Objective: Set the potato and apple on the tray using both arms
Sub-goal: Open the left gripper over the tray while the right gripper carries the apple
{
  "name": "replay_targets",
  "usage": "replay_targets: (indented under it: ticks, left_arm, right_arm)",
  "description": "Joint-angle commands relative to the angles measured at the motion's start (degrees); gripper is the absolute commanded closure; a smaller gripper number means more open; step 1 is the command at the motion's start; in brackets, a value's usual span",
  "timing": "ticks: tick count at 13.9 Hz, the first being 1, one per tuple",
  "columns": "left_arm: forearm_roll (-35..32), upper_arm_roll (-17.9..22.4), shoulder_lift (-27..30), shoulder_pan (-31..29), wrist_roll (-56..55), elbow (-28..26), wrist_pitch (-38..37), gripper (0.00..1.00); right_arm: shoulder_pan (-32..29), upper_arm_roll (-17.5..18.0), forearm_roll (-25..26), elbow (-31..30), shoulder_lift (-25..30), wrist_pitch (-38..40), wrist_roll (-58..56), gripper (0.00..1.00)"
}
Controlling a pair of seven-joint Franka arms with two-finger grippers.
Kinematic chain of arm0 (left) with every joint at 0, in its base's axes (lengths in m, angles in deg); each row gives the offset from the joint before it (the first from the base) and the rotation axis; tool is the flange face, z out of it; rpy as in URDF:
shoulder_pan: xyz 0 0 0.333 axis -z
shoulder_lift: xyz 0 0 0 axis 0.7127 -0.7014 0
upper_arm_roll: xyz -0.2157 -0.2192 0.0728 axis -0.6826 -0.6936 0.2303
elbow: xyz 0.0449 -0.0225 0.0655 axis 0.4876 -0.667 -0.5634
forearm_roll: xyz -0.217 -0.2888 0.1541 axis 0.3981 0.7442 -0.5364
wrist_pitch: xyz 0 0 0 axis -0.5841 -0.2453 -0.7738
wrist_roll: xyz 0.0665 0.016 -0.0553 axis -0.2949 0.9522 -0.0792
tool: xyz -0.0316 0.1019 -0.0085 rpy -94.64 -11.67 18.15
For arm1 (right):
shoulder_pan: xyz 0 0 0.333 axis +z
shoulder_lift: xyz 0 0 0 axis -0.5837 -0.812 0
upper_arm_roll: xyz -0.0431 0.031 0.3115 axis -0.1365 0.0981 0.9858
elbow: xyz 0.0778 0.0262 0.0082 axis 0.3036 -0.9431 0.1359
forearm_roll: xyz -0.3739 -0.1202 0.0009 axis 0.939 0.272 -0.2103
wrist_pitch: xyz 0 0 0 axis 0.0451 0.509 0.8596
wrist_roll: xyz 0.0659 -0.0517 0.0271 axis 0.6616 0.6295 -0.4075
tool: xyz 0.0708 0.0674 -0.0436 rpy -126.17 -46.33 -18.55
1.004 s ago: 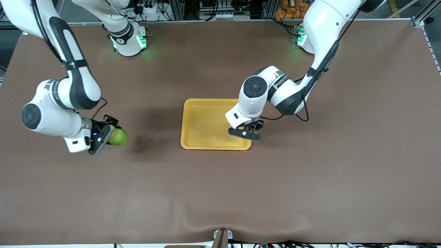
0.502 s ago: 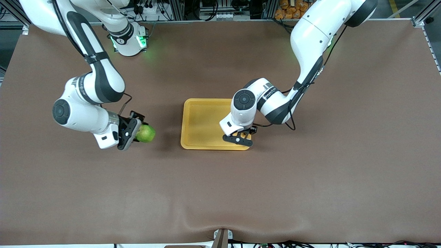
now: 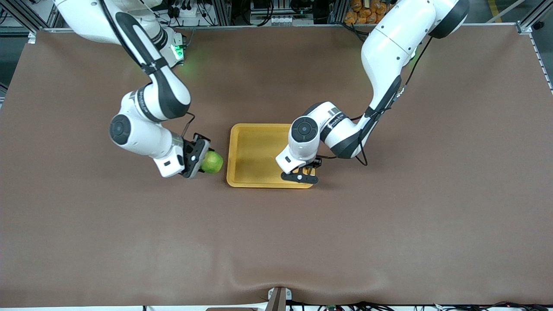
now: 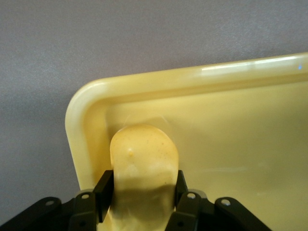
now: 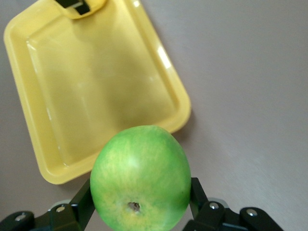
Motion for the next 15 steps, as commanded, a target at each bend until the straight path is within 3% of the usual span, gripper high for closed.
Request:
replay_targets:
  ticks: [1,2,6,12,15]
  left_arm:
    - [-1.6,0.5,-0.8,0.9,-1.8,1.8,-0.8,0.32]
    - [-1.6,0.5,-0.8,0.9,-1.9,1.8,-0.8,0.0]
    - [-1.7,0.5,2.2,0.0,-1.8,1.8,-2.5,0.0]
    - [-0.9,0.3,15.1,-5.4,-0.6,1.8,-15.1,0.0]
    - [-0.5,-0.2,19.9,-9.6,-0.6,1.8,-18.6,0.0]
  right_arm:
    - [2.8,-0.3,-1.6,-0.6,-1.0,-2.1,-0.1,1.0]
    - [2.9,-0.3,-1.6,-0.6,-1.6,-2.1,-0.1,1.0]
    - [5.3,-0.3,-1.6,-0.6,-2.5,-2.4,0.8,1.0]
    - [11.9,-1.2,-0.1,-0.6,-4.5,-4.7,7.3,1.0]
    - [13.5,-1.5,3.7,-0.4,-5.2,-4.8,9.7,1.0]
